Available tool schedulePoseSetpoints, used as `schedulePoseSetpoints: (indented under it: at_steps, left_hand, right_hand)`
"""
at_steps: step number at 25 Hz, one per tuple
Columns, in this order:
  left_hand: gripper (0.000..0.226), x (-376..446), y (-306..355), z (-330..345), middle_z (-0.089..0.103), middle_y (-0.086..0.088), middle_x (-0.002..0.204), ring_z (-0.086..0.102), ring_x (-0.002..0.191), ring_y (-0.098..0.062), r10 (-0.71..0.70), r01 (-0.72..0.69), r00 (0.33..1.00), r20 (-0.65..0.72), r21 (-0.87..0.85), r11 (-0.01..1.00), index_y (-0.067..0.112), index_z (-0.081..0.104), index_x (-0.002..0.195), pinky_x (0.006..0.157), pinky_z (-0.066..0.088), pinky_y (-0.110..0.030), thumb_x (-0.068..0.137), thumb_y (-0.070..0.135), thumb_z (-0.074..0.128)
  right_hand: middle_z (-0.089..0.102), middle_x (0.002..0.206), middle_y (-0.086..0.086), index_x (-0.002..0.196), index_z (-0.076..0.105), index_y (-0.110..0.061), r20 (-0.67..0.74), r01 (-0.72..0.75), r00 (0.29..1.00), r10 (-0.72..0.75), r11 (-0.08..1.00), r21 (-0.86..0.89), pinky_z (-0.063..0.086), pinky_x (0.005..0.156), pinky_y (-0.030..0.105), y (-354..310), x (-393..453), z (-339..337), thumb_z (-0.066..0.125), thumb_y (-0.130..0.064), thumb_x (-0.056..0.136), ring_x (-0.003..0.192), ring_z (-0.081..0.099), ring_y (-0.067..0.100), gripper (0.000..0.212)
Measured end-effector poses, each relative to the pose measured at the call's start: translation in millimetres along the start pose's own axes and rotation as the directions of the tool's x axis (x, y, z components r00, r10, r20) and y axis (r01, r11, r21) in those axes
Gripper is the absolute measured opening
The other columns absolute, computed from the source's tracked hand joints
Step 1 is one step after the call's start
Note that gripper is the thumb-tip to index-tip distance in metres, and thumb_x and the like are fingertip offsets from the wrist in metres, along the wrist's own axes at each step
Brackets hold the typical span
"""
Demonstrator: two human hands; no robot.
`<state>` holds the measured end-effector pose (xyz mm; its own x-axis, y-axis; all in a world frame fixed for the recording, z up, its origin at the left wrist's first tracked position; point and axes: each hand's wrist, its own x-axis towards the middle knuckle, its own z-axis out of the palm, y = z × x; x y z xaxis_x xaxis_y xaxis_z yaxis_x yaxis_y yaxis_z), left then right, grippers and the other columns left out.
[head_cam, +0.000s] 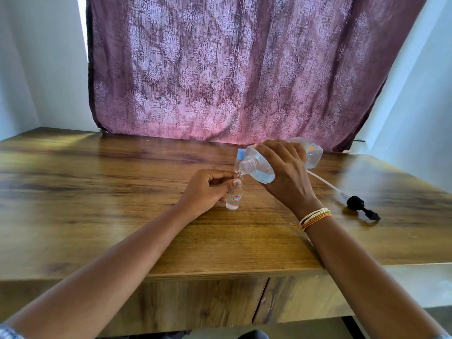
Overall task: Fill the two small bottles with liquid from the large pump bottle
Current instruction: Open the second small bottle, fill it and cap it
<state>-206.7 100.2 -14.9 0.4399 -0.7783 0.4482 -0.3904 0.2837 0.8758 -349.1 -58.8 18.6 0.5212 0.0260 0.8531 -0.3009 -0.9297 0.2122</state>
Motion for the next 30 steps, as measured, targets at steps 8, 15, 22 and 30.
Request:
schedulePoseSetpoints:
  at_steps: [8,15,22,30]
  left_hand:
    - [0.022,-0.5,1.3,-0.2,0.076,0.002,0.093,0.073,0.083,-0.012,-0.005,0.005,1.0,0.003,0.02,1.0,0.017,0.074,0.104,0.067,0.061,-0.037,0.083,0.02,0.07]
    - [0.023,-2.4,8.3,0.9,0.074,0.003,0.086,0.071,0.076,-0.009,0.002,-0.002,1.0,-0.004,0.017,1.0,0.008,0.073,0.106,0.064,0.062,-0.035,0.086,0.016,0.068]
    - [0.02,-3.4,10.2,0.4,0.073,0.013,0.078,0.07,0.072,-0.005,0.004,-0.004,1.0,-0.005,0.017,1.0,0.009,0.074,0.105,0.062,0.062,-0.031,0.087,0.016,0.067]
    - [0.021,-4.4,10.4,1.0,0.073,0.006,0.084,0.07,0.068,-0.002,0.006,-0.006,1.0,-0.01,0.029,1.0,0.009,0.072,0.107,0.059,0.06,-0.025,0.086,0.014,0.067]
  right_hand:
    - [0.064,0.117,0.003,0.118,0.061,-0.018,-0.015,0.0,1.0,0.0,1.0,-0.002,0.04,0.095,0.053,1.0,-0.4,0.4,0.074,-0.033,0.078,0.113,0.057,0.026,0.045]
    - [0.063,0.118,0.002,0.119,0.06,-0.019,-0.003,-0.008,1.0,0.008,1.0,-0.001,0.039,0.095,0.052,0.0,0.1,0.2,0.072,-0.036,0.079,0.114,0.057,0.026,0.045]
    - [0.063,0.119,0.003,0.12,0.061,-0.018,0.007,-0.009,1.0,0.009,1.0,-0.009,0.039,0.095,0.052,1.1,-0.3,1.1,0.072,-0.036,0.079,0.114,0.057,0.027,0.047]
    - [0.063,0.12,0.003,0.121,0.06,-0.019,0.001,-0.01,1.0,0.01,1.0,-0.012,0.038,0.096,0.052,1.4,-0.4,0.5,0.073,-0.036,0.078,0.114,0.056,0.026,0.047]
